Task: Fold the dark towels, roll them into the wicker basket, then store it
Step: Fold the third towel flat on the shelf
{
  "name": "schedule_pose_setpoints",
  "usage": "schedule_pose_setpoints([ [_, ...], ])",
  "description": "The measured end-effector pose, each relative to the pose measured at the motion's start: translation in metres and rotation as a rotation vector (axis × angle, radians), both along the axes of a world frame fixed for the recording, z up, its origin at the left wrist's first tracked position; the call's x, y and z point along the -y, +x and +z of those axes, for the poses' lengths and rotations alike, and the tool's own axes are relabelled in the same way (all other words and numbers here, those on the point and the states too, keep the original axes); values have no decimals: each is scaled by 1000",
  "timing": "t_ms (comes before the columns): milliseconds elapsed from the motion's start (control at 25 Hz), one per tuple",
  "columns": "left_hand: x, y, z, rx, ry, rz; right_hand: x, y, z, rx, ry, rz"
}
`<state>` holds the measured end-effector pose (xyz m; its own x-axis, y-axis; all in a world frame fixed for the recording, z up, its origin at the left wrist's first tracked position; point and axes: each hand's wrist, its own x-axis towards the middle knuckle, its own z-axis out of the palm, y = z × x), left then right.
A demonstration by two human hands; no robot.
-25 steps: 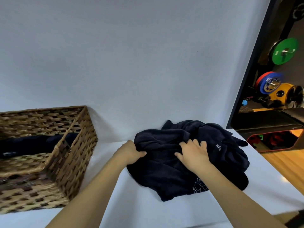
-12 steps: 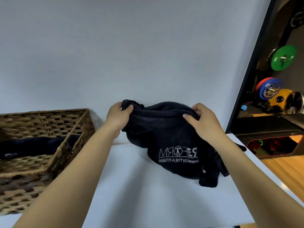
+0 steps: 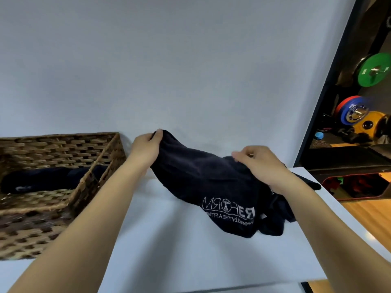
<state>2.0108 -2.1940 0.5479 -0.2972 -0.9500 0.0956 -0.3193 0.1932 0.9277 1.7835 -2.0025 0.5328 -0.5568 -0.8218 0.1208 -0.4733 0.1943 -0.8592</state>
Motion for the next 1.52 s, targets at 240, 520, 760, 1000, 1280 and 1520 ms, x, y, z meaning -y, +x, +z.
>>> schedule_pose_setpoints([
  [240,-16,27,-92,945,40,-223,9,51,-63,-507,603,158],
  [520,-33,53,-95,958,59,-179,32,69,-84,-548,556,115],
  [760,-34,70,-27,-95,-98,39,44,62,-23,38,-523,-163],
  [1000,-58,90,-25,244,-203,-74,11,52,4,-384,186,-208],
  [1280,-78,148,-98,234,47,-159,-30,99,-60,-388,455,-106],
  [1520,-108,187,-111,-183,175,-168,-88,178,-75,-47,-140,-295],
])
